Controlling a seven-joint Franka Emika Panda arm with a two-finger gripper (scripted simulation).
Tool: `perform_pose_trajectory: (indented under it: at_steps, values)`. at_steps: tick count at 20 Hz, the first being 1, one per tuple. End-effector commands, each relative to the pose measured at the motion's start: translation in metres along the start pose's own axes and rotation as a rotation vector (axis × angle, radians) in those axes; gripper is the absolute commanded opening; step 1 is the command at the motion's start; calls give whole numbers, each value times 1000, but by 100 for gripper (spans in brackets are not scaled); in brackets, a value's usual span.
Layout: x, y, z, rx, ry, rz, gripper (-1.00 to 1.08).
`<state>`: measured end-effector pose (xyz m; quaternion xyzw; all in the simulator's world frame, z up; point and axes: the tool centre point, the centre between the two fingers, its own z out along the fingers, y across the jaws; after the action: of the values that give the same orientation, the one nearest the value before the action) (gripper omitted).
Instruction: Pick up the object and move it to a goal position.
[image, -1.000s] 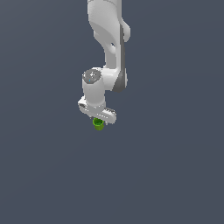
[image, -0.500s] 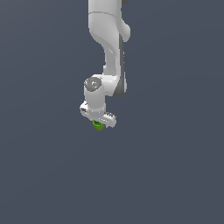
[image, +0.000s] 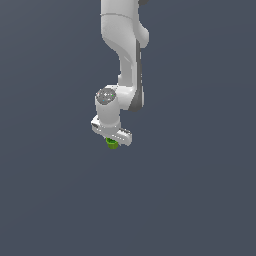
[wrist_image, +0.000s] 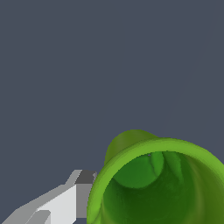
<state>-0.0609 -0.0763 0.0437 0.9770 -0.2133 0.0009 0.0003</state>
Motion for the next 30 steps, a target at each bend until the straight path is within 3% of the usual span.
perform_pose_trajectory:
  at_steps: [1, 11, 23, 30]
  values:
    - [-1, -2, 0, 1, -1, -3, -100]
    - [-24, -14, -7, 1, -1, -3, -100]
    - [-105, -59, -35, 1, -1, -3, -100]
    - [-132, -77, -45, 0, -2, -3, -100]
